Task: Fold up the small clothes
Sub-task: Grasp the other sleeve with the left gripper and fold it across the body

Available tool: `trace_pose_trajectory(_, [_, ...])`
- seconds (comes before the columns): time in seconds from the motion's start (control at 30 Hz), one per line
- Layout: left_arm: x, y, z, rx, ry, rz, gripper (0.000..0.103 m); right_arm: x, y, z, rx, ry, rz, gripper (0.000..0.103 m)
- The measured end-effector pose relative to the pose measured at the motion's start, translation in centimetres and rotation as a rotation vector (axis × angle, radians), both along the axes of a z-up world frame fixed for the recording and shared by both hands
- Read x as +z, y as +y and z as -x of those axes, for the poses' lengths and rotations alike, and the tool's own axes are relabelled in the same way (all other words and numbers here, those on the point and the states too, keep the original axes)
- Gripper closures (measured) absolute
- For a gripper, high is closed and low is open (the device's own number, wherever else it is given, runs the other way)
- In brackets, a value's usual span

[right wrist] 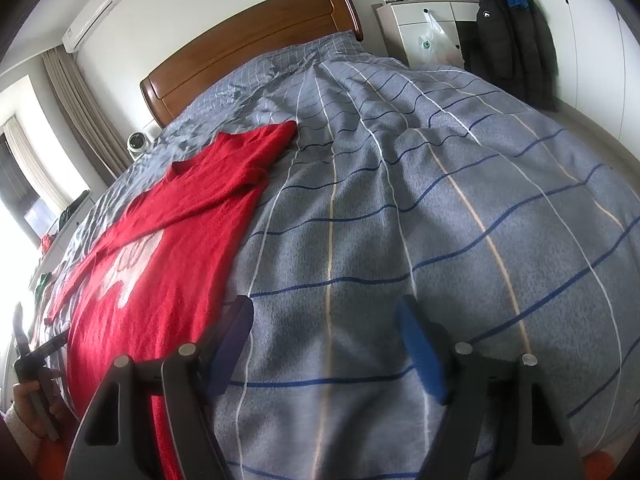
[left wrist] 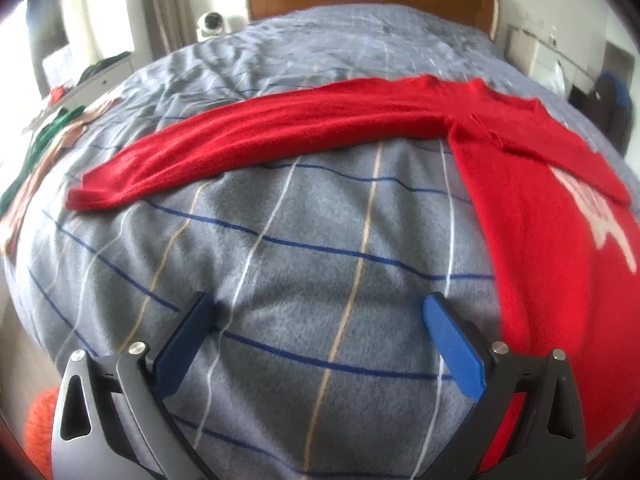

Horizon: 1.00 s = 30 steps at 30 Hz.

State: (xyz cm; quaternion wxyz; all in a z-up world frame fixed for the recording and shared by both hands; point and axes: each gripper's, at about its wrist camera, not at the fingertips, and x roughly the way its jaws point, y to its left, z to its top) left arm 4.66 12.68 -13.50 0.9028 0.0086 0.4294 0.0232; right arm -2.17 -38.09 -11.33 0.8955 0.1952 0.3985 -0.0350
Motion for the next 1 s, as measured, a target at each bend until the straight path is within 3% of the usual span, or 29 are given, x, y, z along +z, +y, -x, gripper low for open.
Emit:
trace_pose_trajectory(0.1, [1.1,1.1,-0.1,-0.004,0.045,0.056,0.001,0.0,0.0,0.0,-0.001,-0.001,-0.005,0.029])
trace_pose_trajectory(0.17, [2.7,3.0,-0.1,0.003,0.032,0.147,0.001,0.0,-0.1,0.1,-0.002,-0.005,-0.013,0.029])
trace_pose_trajectory(0.27, [5.0,6.7,-1.0,0.037,0.006,0.21,0.001,0.0,-0.1,0.1,-0.002,-0.008,-0.021,0.029])
trace_pose_trajectory(0.4, [7.1,14.0,-3.3,0.15,-0.001,0.225,0.001,0.0,-0.1,0.2,-0.002,-0.008,-0.022,0.029])
trace_pose_trajectory(0.57, [5.8,21.7,-5.8,0.3,0.087,0.31,0.004,-0.1,-0.3,0.2,-0.006,-0.012,-0.032,0.029])
trace_pose_trajectory(0.77, [3.1,21.5,-6.9,0.307,0.171,0.338,0.036,0.0,-0.3,0.2,-0.004,-0.01,-0.028,0.029])
trace_pose_trajectory(0.8, [2.9,21.2,-7.0,0.308,0.174,0.326,0.057,0.0,-0.3,0.2,-0.004,-0.01,-0.028,0.029])
trace_pose_trajectory(0.83, [2.8,20.8,-7.2,0.313,0.178,0.305,0.096,0.0,-0.3,0.2,-0.004,-0.01,-0.028,0.029])
trace_pose_trajectory(0.93, [4.5,20.0,-7.7,0.326,0.146,0.293,0.098,0.0,-0.3,0.2,-0.004,-0.011,-0.028,0.029])
trace_pose_trajectory(1.0, [7.6,18.4,-8.3,0.278,0.081,0.239,0.098,0.0,-0.3,0.2,-0.004,-0.011,-0.029,0.029])
